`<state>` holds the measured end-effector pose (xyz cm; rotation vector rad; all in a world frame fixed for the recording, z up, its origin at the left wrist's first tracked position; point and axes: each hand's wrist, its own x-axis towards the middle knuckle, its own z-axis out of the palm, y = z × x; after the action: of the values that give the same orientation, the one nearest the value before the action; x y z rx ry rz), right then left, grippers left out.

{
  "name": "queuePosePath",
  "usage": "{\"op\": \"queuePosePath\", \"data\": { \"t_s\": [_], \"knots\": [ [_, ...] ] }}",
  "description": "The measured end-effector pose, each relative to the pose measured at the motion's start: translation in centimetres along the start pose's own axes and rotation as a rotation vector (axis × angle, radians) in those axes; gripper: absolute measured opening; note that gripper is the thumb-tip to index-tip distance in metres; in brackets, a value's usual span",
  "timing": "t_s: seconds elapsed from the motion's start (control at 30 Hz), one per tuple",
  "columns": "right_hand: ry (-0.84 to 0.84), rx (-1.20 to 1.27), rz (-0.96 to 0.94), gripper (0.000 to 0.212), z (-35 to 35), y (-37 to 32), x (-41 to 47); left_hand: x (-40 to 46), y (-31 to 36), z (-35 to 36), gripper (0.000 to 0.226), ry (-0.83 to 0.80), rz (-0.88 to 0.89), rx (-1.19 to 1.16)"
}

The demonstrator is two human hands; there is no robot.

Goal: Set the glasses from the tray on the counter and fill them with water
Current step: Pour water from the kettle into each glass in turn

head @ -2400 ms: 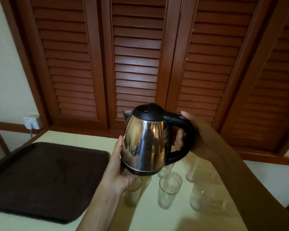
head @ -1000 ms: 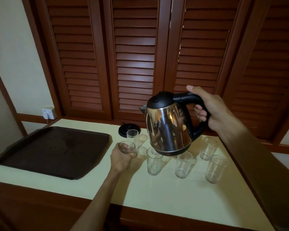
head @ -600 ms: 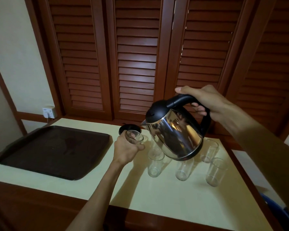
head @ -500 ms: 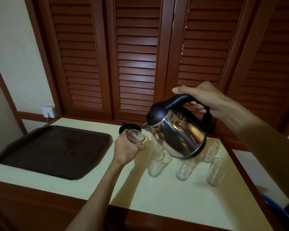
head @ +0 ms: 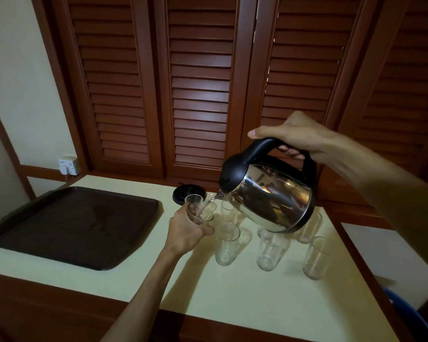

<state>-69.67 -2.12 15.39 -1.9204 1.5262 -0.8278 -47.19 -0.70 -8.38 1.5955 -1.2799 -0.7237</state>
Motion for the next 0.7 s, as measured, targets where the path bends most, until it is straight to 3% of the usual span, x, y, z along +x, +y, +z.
{"op": "queuePosePath", "data": {
  "t_s": [0.7],
  "knots": [
    [0.041, 0.002, -0.019, 0.045, -3.0, -0.9, 0.4, -0.8, -3.1, 0.2, 0.042, -0.05, -0.093, 0.085]
  ]
}}
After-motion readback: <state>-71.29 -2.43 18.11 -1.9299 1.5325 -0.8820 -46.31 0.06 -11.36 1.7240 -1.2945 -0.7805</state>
